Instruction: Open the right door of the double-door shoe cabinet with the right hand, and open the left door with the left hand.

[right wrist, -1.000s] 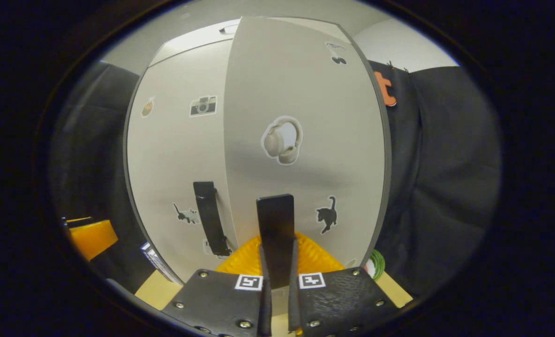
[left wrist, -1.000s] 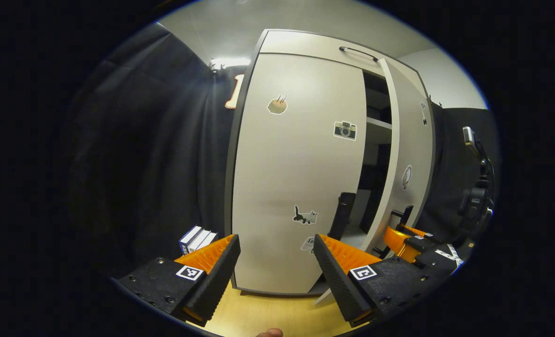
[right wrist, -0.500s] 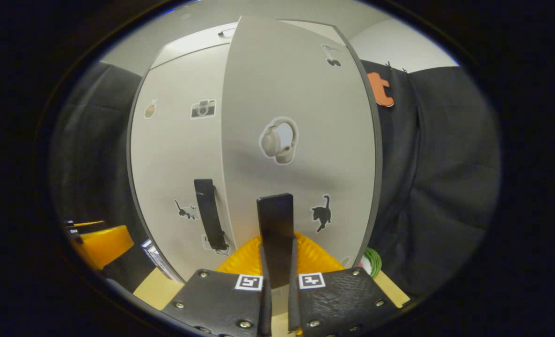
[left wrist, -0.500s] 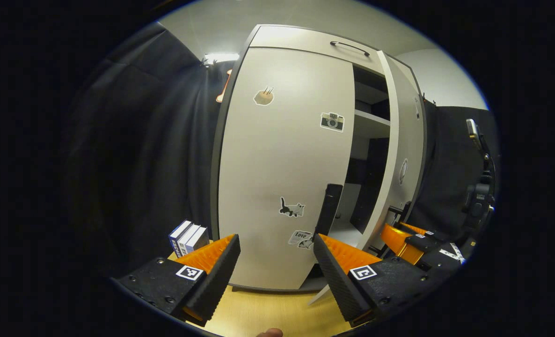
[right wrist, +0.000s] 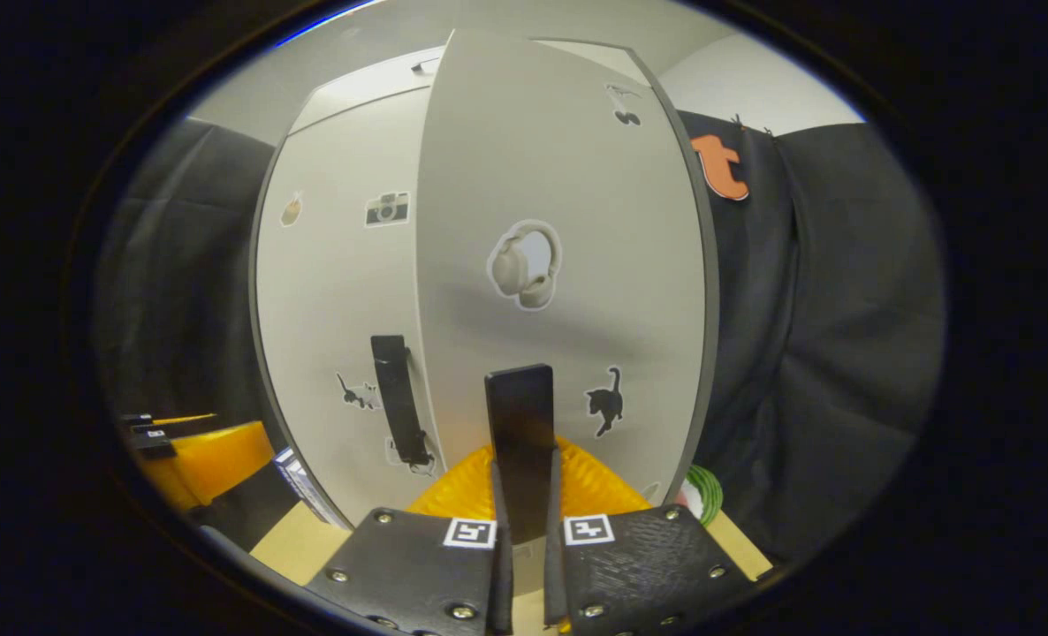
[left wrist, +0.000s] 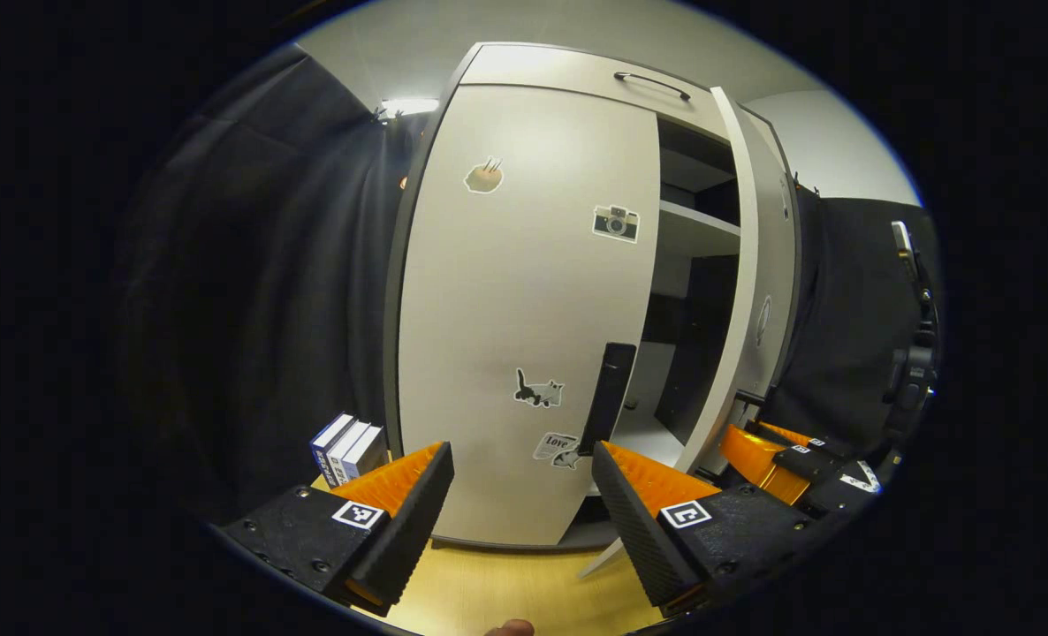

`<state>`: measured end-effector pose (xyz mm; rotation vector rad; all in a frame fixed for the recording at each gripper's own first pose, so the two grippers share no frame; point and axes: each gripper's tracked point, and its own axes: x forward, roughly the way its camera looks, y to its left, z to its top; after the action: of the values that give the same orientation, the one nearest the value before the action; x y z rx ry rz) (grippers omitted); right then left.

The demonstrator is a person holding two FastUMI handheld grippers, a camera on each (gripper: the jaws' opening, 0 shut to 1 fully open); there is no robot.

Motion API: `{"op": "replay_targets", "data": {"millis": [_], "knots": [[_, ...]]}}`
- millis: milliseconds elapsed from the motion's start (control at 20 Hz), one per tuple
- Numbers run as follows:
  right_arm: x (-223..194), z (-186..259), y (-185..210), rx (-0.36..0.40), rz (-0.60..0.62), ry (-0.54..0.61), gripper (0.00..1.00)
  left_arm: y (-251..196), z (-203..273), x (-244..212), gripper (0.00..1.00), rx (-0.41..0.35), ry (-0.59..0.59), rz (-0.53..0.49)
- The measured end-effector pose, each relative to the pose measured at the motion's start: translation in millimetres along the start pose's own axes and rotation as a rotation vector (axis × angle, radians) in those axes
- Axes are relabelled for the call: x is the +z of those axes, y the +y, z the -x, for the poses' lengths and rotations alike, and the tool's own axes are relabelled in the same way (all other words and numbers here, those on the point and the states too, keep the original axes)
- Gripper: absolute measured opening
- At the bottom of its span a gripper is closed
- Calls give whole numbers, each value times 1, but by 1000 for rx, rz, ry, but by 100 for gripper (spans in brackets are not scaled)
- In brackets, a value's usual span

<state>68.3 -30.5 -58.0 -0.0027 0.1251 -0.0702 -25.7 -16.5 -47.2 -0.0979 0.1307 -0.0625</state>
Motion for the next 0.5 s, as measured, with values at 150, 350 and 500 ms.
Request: {"op": "replay_targets", "data": {"millis": [150,350,500], "knots": [[0,1,-1,13,3,-2,14,-4,-3,-3,98,0,7,1],[0,3,-2,30,7,5,14,-12,-4,-5,98,-10,12,5],[-1,5,-4,46,3,5,14,-19,-6,-6,98,-20,16,5]]}}
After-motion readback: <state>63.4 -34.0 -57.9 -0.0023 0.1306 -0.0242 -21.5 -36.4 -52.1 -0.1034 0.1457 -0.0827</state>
